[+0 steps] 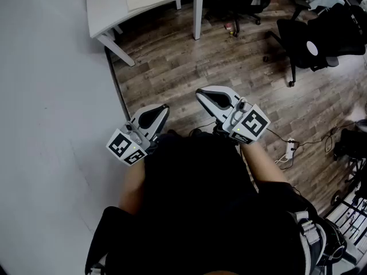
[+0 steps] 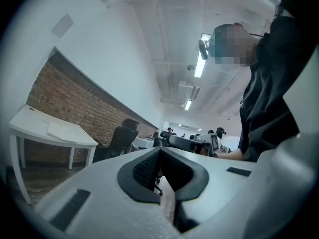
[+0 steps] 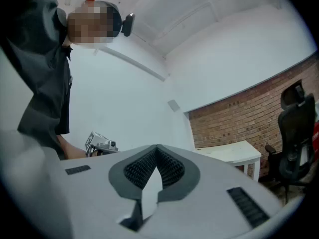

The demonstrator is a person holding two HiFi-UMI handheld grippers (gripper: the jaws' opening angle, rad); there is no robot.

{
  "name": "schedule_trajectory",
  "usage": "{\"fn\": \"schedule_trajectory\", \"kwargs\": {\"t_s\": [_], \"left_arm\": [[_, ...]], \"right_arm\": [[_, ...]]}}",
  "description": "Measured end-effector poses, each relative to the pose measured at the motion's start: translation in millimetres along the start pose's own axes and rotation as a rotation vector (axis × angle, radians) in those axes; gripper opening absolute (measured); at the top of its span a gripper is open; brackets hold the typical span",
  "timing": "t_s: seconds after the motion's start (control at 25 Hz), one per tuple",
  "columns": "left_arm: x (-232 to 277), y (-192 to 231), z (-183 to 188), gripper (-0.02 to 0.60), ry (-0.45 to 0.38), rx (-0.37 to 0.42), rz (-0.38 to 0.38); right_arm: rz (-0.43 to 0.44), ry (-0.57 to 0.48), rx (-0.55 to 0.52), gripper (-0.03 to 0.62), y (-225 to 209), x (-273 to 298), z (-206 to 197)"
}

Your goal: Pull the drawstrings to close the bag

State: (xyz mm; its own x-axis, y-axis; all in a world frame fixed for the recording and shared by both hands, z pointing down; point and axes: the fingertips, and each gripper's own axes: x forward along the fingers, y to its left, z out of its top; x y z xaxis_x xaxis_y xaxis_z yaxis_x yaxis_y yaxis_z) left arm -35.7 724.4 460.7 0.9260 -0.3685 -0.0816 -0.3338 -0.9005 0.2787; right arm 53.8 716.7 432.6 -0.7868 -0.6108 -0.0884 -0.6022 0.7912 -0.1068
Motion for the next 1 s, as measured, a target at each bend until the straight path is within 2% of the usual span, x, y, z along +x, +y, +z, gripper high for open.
{"fn": "schedule_trajectory", "kwargs": {"t_s": [0.2, 0.44, 0.6, 0.76, 1.0], "left_arm": [[8.0, -5.5, -1.0, 0.017, 0.008, 0.012, -0.036], [8.9, -2.4, 3.4, 0.017, 0.011, 0.02, -0.021], [3.9, 2.2, 4.3, 0.017, 0.019, 0.023, -0.003], [-5.4, 20.3, 5.3, 0.017, 0.017, -0.007, 0.033], [1.2, 59.4, -1.6, 0.017, 0.026, -0.072, 0.029]], "right_arm": [[-0.036, -0.008, 0.014, 0.006, -10.5, -10.6, -4.0], [-0.039, -0.012, 0.003, 0.006, -13.8, -17.0, 0.1], [-0.042, -0.028, 0.033, 0.006, -17.9, -18.5, -3.4], [-0.02, -0.044, 0.063, 0.006, -21.7, -13.5, -2.5], [-0.069, 0.018, 0.095, 0.006, -49.0, -1.5, -15.2]]}}
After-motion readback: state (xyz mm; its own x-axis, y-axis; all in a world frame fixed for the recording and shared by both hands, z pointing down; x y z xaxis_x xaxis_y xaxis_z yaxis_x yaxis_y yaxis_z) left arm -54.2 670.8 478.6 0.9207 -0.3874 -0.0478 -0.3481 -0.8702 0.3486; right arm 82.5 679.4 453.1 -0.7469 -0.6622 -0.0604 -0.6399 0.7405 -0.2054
